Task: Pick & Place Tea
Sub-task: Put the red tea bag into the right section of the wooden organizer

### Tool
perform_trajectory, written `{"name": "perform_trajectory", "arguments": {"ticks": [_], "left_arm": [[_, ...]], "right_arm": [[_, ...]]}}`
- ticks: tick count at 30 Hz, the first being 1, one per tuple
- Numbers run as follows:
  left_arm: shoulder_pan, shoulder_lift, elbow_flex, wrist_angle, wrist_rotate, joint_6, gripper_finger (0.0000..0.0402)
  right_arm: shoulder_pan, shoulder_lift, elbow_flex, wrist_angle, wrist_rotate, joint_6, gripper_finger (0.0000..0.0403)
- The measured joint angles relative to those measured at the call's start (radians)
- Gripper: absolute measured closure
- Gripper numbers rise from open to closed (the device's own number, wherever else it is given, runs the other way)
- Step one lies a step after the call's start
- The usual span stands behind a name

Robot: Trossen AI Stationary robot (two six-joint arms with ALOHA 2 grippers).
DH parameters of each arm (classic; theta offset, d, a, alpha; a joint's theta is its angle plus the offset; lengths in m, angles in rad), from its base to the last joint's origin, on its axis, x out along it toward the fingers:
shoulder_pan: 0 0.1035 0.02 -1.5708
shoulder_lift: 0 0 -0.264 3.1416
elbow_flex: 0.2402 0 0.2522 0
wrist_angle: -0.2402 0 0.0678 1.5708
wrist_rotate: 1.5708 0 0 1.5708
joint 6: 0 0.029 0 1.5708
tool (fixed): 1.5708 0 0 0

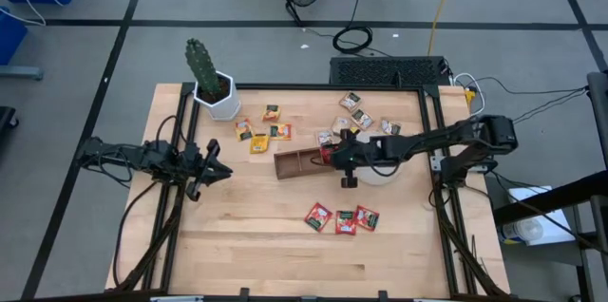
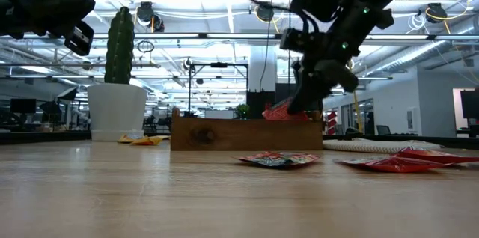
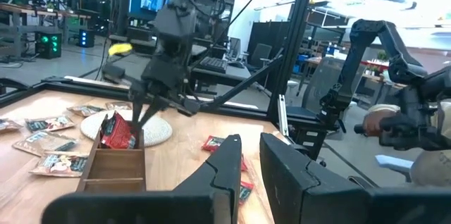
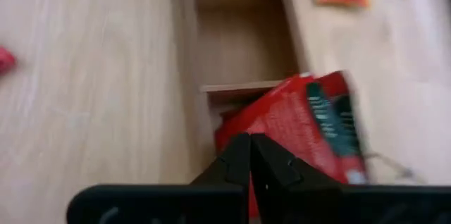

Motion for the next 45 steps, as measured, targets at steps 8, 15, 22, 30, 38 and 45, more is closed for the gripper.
{"name": "perform_trajectory", "arguments": {"ticks": [8, 15, 22, 30, 38, 45], "left_arm": [[0.000, 0.000, 0.000, 0.001, 0.000, 0.000, 0.0344], [0.000, 0.000, 0.000, 0.001, 0.000, 0.000, 0.0344], [0.000, 0.000, 0.000, 0.001, 0.000, 0.000, 0.0344], [0.000, 0.000, 0.000, -0.001, 0.000, 0.000, 0.0344], [0.000, 0.000, 0.000, 0.001, 0.000, 0.000, 0.0344], [0.000, 0.000, 0.000, 0.000, 0.000, 0.000, 0.0344]], "right_arm": [[-0.005, 0.067, 0.003, 0.019, -0.013, -0.008, 0.0403], [-0.010, 0.069, 0.003, 0.017, -0.013, -0.008, 0.0403], [-0.010, 0.041, 0.082, -0.069, 0.031, -0.050, 0.0403], [-0.022, 0.038, 0.356, -0.428, 0.034, -0.105, 0.0403], [-0.023, 0.159, 0.460, -0.608, -0.003, -0.137, 0.0403], [-0.029, 0.285, 0.460, -0.571, -0.042, -0.154, 0.0403]]}}
